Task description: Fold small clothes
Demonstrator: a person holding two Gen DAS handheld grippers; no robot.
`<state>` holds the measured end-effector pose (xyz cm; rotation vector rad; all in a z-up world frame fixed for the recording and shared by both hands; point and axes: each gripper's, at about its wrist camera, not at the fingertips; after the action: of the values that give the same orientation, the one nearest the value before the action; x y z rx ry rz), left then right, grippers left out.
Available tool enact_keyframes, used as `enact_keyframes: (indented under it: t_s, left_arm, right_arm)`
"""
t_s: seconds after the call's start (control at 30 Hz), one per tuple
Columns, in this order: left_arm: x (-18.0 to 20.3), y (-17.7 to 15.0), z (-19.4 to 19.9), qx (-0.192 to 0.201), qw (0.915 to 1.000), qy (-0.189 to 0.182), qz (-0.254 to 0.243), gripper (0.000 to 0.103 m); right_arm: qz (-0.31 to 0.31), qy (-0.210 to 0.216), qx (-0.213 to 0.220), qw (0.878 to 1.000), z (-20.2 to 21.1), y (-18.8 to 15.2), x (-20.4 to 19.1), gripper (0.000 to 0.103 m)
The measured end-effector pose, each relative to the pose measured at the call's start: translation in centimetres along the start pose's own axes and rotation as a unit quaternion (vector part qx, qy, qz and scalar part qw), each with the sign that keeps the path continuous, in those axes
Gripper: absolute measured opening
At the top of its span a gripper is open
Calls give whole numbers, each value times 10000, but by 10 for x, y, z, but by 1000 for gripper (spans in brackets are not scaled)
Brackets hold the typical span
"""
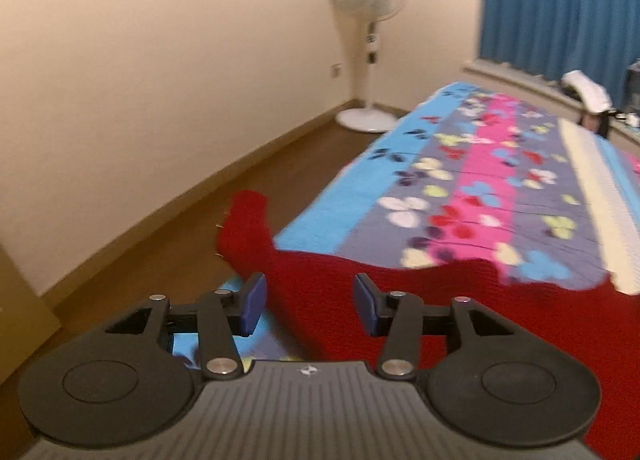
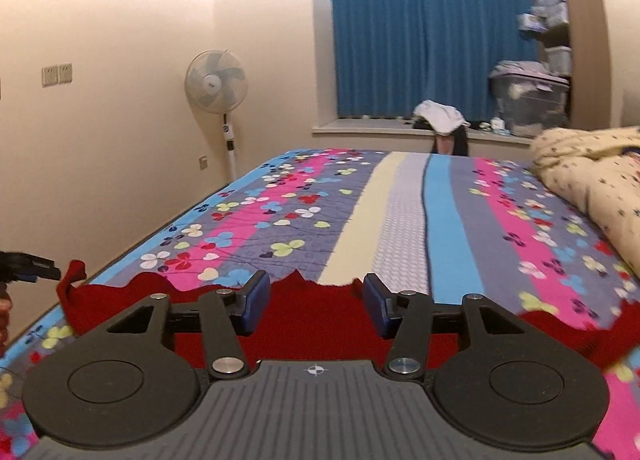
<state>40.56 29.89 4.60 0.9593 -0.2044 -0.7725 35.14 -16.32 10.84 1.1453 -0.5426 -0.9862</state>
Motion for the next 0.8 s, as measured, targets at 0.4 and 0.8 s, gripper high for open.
enact_keyframes:
  t_s: [0.4, 0.8]
  left_arm:
    - [27, -9, -116, -755, 9938, 527, -630, 40]
    - [56, 16, 58, 1431, 9708, -1922, -69, 10]
  right_arm:
    - [-611, 247, -943, 9934, -92, -44, 22, 49]
    - [-1565, 37, -1064, 9819, -94, -50, 64, 36]
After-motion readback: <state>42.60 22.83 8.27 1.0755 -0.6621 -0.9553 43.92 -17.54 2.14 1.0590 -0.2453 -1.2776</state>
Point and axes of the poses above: each gripper's, at about its wrist camera, not at the fingertips, and z roughly against the way its jaws point, x to its right, y to its top, and after that the axes turned 13 degrees about y, right-handed
